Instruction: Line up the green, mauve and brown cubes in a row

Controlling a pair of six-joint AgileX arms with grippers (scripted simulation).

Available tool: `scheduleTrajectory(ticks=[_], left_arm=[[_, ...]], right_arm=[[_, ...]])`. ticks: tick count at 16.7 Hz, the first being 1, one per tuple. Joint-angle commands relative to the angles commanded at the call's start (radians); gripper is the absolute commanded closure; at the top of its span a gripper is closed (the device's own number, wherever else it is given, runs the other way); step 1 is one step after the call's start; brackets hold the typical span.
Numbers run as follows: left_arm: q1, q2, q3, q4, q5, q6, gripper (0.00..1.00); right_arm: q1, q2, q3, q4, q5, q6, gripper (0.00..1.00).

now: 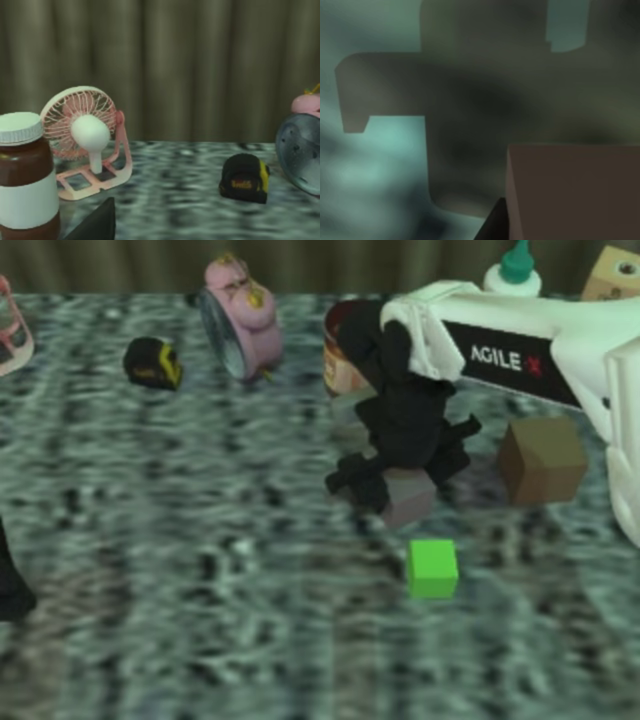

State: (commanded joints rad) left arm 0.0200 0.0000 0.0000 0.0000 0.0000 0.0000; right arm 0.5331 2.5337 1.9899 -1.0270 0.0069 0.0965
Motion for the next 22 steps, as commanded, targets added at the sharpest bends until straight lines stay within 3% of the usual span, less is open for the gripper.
scheduleTrajectory(ticks=[6, 13, 19, 22], left_arm=[[0.000, 0.000, 0.000, 0.000, 0.000, 0.000, 0.00], [0.000, 0.000, 0.000, 0.000, 0.000, 0.000, 0.00], [0.000, 0.000, 0.000, 0.000, 0.000, 0.000, 0.00], [0.000, 0.000, 0.000, 0.000, 0.000, 0.000, 0.00]], right_arm=[[-0.001, -0.024, 0.021, -0.023, 0.002, -0.001, 1.00], [0.006, -0.078, 0.173, -0.233, 0.001, -0.001, 1.00], [0.007, -0.083, 0.165, -0.231, 0.001, 0.015, 1.00], [0.041, -0.127, 0.106, -0.214, 0.002, 0.112, 1.00]])
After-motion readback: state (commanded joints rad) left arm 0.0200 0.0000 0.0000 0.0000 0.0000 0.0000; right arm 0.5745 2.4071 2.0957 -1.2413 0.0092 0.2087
